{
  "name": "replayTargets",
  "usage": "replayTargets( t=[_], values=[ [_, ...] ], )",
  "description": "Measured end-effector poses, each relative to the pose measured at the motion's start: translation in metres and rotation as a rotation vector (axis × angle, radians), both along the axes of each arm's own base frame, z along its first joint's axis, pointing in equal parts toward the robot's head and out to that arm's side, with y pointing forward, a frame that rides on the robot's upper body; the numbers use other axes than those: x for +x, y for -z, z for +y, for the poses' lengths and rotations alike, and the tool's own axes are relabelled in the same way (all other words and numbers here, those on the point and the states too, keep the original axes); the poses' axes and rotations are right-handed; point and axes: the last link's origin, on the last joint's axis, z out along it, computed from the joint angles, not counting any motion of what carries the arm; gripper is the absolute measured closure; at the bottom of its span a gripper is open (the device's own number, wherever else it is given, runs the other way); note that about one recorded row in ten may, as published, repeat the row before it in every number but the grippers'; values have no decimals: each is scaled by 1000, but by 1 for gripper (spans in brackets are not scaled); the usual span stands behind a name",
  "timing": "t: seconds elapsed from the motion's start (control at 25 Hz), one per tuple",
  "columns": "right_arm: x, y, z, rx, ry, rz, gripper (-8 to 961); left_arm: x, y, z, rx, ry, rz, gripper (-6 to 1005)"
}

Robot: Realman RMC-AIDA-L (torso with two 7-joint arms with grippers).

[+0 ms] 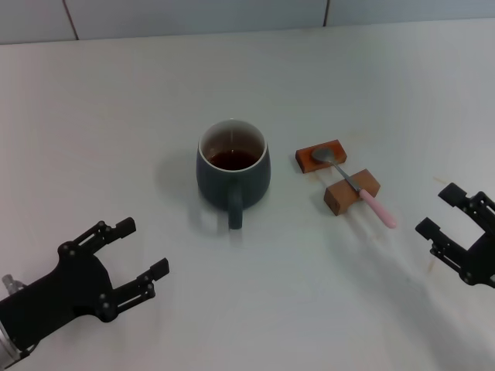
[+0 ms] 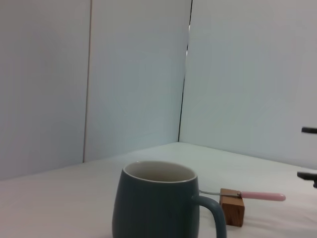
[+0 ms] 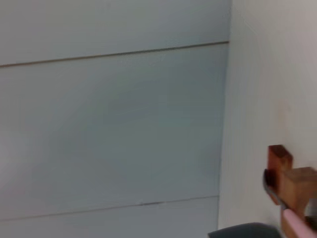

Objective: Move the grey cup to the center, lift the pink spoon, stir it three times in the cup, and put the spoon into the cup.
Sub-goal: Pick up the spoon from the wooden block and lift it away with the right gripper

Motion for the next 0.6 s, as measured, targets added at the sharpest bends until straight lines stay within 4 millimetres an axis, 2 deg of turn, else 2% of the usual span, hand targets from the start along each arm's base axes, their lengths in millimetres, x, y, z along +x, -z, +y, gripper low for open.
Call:
replayTargets(
  t=[0.6],
  values=[
    [4,24,2,-59,59,-57,218,0,-2,-1,8,-1,-9,186]
  ],
)
